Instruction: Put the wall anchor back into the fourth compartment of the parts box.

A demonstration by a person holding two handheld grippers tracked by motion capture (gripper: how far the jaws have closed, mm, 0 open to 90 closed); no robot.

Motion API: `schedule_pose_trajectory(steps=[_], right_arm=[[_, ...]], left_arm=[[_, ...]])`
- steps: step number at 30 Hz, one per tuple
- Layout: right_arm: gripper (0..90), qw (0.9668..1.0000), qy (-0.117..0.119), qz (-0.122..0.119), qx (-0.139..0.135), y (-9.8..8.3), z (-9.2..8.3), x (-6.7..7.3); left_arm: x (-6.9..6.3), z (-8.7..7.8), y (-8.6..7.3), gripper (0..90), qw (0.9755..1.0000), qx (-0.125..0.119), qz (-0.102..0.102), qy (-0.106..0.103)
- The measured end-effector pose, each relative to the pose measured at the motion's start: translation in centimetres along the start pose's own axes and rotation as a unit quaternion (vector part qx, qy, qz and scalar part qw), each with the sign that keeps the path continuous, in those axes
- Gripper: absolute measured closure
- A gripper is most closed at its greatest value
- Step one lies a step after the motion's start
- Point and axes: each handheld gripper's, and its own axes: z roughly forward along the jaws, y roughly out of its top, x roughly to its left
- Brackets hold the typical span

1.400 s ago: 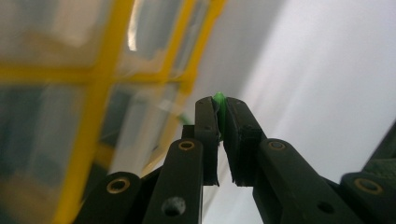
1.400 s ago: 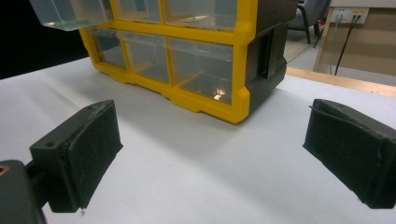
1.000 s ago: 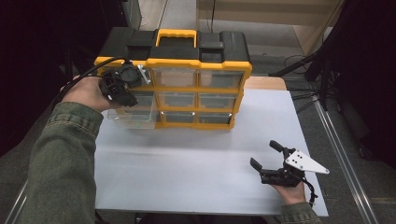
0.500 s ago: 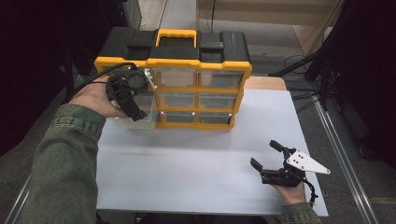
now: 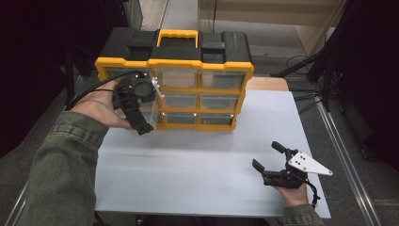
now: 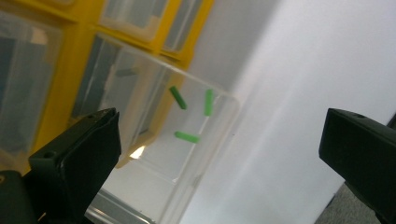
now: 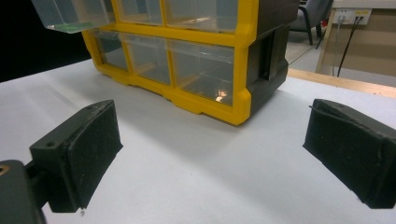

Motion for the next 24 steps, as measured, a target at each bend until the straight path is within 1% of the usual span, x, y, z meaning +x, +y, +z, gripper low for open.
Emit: schedule_pose_trajectory(steps=[1,3,7,9,10,12,14,16,17,19,21,23,24], right_arm=[[3.8,1.0000,0.001,0.002,0.000,0.0,0.0,0.0],[3.9,1.0000,0.000,0.000,0.000,0.0,0.1,-0.1],[3.8,1.0000,0.001,0.000,-0.001,0.0,0.0,0.0],[3.8,1.0000,0.001,0.000,0.000,0.0,0.0,-0.1],[3.9,1.0000,0.000,0.001,0.000,0.0,0.0,-0.1],[3.9,1.0000,-0.001,0.002,0.000,0.0,0.0,-0.1],[3.8,1.0000,-0.001,0.001,0.001,0.0,0.0,-0.1],[3.8,1.0000,-0.002,0.001,0.001,0.0,0.1,-0.1],[3.8,1.0000,-0.002,0.001,0.001,0.0,0.1,-0.1],[3.8,1.0000,-0.003,-0.001,0.002,0.0,0.1,-0.1],[3.8,1.0000,-0.003,0.000,0.002,0.0,0.1,-0.1],[3.8,1.0000,-0.003,0.001,0.001,0.0,0.0,-0.1],[3.9,1.0000,-0.003,0.002,0.001,0.0,0.0,-0.1]], left_arm=[[-0.2,0.0,0.0,0.0,1.0000,0.004,0.005,-0.003],[-0.9,0.2,0.0,0.0,0.9999,0.008,0.010,-0.001],[-2.2,0.5,0.1,0.0,0.9997,0.006,0.023,0.000],[-3.0,0.6,0.2,0.0,0.9993,0.006,0.035,0.007],[-3.4,0.6,0.2,0.0,0.9993,0.002,0.037,0.007],[-4.0,0.7,0.4,0.0,0.9990,0.005,0.043,0.012],[-4.7,0.9,0.6,0.0,0.9983,0.013,0.055,0.010],[-5.3,1.2,0.8,0.0,0.9978,0.017,0.063,0.009],[-5.5,1.4,0.9,0.0,0.9976,0.019,0.065,0.011],[-5.8,1.8,1.0,0.0,0.9975,0.013,0.069,0.006],[-6.1,2.3,1.0,0.0,0.9975,0.010,0.070,0.007],[-6.4,2.9,0.9,0.0,0.9972,0.009,0.075,0.002],[-6.6,3.2,0.8,1.2,0.9973,0.010,0.073,-0.002]])
